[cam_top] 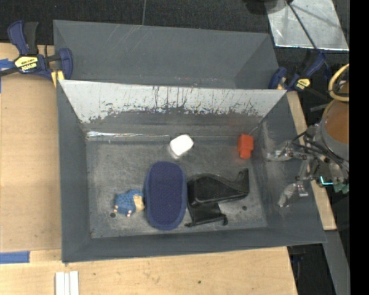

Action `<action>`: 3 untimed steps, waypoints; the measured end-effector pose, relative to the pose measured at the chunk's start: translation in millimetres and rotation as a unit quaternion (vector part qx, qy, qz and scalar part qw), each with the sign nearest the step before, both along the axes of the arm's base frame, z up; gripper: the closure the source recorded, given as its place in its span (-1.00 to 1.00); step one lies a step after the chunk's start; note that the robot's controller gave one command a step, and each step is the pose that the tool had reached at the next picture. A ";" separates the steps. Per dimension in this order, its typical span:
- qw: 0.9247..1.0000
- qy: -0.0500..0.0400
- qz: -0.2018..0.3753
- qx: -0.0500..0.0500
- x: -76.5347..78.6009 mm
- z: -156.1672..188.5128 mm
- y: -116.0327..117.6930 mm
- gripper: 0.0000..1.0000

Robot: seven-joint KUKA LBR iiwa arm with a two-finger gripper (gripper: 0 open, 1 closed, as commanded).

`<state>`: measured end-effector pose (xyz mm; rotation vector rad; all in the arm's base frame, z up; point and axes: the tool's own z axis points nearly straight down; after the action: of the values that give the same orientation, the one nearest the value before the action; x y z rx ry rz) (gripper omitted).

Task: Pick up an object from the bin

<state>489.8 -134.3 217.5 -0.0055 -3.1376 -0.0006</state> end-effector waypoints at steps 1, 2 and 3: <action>0.998 -0.007 -0.057 -0.002 25.9 -143.2 66.2 -1.00; 0.995 0.000 -0.100 0.000 47.5 -117.4 95.5 -1.00; 0.983 0.000 -0.182 -0.001 44.3 -116.7 110.9 -1.00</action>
Offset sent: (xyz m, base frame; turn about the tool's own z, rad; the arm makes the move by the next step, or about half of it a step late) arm 0.0225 0.0675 -0.1475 0.1153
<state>534.2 -23.3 100.7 -0.5776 -3.0838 0.0018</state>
